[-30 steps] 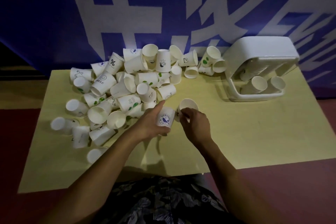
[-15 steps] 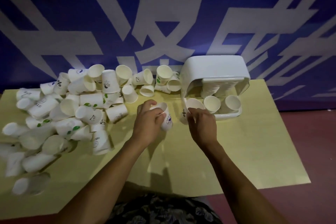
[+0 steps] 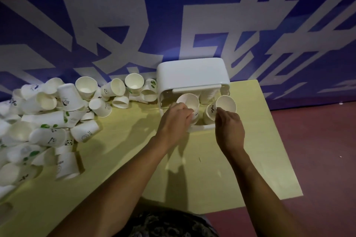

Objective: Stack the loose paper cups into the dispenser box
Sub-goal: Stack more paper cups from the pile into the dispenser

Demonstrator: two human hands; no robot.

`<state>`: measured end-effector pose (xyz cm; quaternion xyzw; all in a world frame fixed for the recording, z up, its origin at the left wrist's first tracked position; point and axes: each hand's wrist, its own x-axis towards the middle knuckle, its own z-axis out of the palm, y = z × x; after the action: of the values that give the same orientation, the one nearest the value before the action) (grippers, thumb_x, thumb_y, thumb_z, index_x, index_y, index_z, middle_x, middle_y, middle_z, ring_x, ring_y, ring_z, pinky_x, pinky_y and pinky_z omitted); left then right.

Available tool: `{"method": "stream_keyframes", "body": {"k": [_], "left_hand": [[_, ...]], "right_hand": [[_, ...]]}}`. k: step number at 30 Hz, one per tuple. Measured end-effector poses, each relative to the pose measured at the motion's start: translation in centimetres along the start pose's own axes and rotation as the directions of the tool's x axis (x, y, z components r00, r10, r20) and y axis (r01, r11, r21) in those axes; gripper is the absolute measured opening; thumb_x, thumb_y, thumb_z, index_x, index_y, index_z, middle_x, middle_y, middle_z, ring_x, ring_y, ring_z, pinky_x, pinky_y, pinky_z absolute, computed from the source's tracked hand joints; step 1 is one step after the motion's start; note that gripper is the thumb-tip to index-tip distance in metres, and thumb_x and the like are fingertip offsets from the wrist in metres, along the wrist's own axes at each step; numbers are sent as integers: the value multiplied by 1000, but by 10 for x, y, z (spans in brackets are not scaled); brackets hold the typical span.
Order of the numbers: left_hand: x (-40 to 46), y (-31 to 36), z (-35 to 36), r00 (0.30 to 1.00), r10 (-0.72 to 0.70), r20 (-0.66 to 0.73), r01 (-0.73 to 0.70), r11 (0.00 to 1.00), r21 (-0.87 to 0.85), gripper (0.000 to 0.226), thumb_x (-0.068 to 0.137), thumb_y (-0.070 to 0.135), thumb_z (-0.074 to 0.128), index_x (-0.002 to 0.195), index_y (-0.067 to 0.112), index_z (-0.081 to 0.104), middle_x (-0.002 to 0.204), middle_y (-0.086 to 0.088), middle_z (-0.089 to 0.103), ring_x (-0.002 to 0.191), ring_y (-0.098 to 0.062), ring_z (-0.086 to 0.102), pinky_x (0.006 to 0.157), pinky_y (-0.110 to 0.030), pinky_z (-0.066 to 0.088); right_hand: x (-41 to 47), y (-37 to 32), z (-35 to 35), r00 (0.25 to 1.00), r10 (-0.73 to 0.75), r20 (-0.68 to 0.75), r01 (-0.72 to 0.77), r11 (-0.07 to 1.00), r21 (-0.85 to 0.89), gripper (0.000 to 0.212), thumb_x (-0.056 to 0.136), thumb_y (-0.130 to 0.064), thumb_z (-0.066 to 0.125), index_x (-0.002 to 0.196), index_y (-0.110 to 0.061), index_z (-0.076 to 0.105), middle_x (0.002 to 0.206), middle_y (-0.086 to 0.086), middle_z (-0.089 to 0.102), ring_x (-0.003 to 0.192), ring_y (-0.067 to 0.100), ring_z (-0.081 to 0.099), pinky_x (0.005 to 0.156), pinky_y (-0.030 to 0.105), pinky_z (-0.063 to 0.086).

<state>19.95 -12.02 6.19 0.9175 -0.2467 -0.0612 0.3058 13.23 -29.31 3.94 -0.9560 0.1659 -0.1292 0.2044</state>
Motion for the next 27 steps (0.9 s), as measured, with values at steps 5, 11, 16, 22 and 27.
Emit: {"method": "stream_keyframes", "body": {"k": [5, 11, 16, 22, 27], "left_hand": [[15, -2, 23, 983, -89, 158, 75, 993, 91, 23, 96, 13, 48, 81, 11, 66, 85, 0, 49, 93, -22, 45, 68, -27, 34], [30, -15, 49, 954, -133, 269, 62, 965, 256, 16, 93, 10, 54, 90, 13, 69, 99, -5, 63, 99, -23, 53, 75, -28, 42], [31, -25, 66, 958, -132, 256, 76, 973, 218, 25, 90, 11, 57, 109, 18, 72, 108, -4, 67, 99, -22, 55, 79, -29, 47], [21, -26, 55, 983, -113, 148, 107, 993, 44, 23, 93, 20, 52, 110, 16, 68, 114, 1, 61, 106, -20, 50, 83, -33, 45], [-12, -52, 23, 979, -202, -6, 202, 978, 61, 18, 93, 22, 52, 102, 20, 68, 103, 6, 61, 94, -15, 55, 74, -33, 51]], "right_hand": [[11, 17, 17, 995, -25, 101, 28, 999, -34, 17, 88, -6, 57, 72, -10, 58, 67, 7, 62, 66, 31, 53, 50, 31, 41], [22, 34, 38, 975, -41, 219, 68, 991, -117, 17, 78, 1, 62, 69, -13, 63, 56, 6, 58, 55, 32, 51, 52, 29, 34], [28, 44, 52, 947, -76, 312, 136, 975, -176, 17, 80, -2, 63, 72, -16, 69, 60, 5, 63, 57, 32, 55, 56, 27, 33], [22, 28, 48, 974, -56, 221, 88, 986, -139, 17, 80, -9, 68, 96, -16, 71, 90, 2, 73, 86, 32, 63, 72, 36, 46], [12, -24, 48, 959, -199, 204, 181, 978, 103, 16, 86, -8, 65, 101, -11, 70, 93, 5, 71, 84, 29, 60, 69, 38, 52]]}}
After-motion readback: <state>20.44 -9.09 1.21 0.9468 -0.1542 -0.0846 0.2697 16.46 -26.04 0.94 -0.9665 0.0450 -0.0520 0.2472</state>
